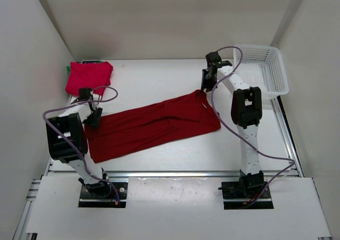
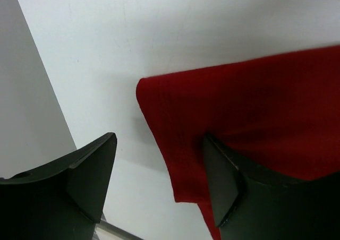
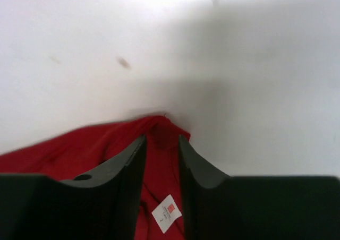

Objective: Fold and stack the t-shirts
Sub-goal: Rotate the tshirt 90 degrees

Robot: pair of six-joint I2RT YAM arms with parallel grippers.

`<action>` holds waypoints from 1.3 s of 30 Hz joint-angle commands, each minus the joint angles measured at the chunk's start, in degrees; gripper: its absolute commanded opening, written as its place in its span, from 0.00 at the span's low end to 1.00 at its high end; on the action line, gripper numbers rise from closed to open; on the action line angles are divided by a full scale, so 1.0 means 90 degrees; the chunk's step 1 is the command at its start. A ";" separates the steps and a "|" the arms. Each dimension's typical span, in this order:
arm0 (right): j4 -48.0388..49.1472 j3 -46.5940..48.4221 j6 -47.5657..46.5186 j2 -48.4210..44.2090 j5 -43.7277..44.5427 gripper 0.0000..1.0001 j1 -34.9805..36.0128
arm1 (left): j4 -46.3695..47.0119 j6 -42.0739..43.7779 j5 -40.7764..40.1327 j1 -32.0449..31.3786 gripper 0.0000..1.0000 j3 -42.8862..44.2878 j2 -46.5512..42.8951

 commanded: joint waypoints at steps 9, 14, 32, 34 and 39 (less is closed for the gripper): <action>-0.0022 -0.0547 -0.0184 -0.2268 0.0619 0.44 0.0203 | -0.0859 -0.0184 0.0110 0.0272 0.84 0.0341 -0.0728; 0.0504 -0.3734 0.0392 -0.4439 0.0415 0.43 0.0281 | -0.0810 -0.0458 0.0130 0.0369 0.85 0.0322 -0.0572; 0.2898 -0.6844 0.1731 -0.4103 -0.0218 0.61 -0.0237 | -0.0965 -0.0741 0.0022 0.0447 0.90 0.0234 -0.0591; 0.2723 -0.6590 0.1712 -0.3681 -0.0403 0.57 -0.0217 | -0.1015 -0.0713 0.0061 0.0487 0.91 0.0293 -0.0610; 0.2430 -0.5401 0.1536 -0.2598 -0.0492 0.06 -0.0207 | -0.1132 -0.0644 0.0042 0.0526 0.91 0.0420 -0.0591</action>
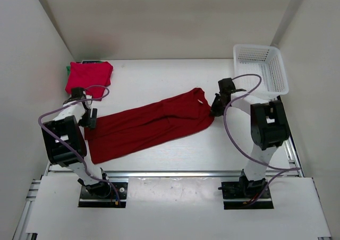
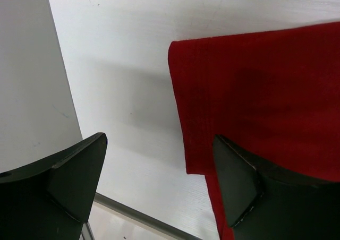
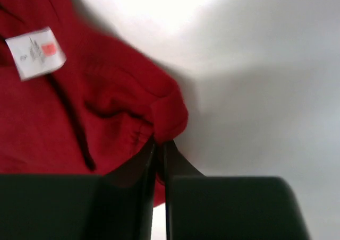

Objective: Fold and stack the t-shirts
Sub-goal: Rotate the tshirt 90 degrees

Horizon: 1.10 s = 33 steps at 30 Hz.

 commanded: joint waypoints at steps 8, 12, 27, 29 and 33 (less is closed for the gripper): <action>-0.1176 0.7249 -0.1174 0.4299 0.0776 0.02 0.0505 | -0.0806 -0.0078 0.0361 -0.0348 0.93 0.0664 0.0038; -0.1256 0.9611 -0.1690 0.5300 0.0874 0.55 0.0651 | -0.1091 -0.0185 0.0712 -0.0475 0.93 0.0831 0.0283; -0.1763 0.4045 -0.1310 -0.0592 0.2231 0.65 0.1673 | -0.1189 -0.0381 0.1424 -0.0604 0.93 0.0304 -0.0613; -0.0965 0.2487 -0.1058 -0.1686 0.2048 0.66 0.2183 | -0.1237 -0.0507 0.1883 -0.0349 0.94 0.0207 -0.0780; -0.0267 0.0064 0.0180 -0.3117 0.1762 0.66 0.3131 | -0.1296 -0.0498 0.2120 -0.0065 0.93 0.0031 -0.1082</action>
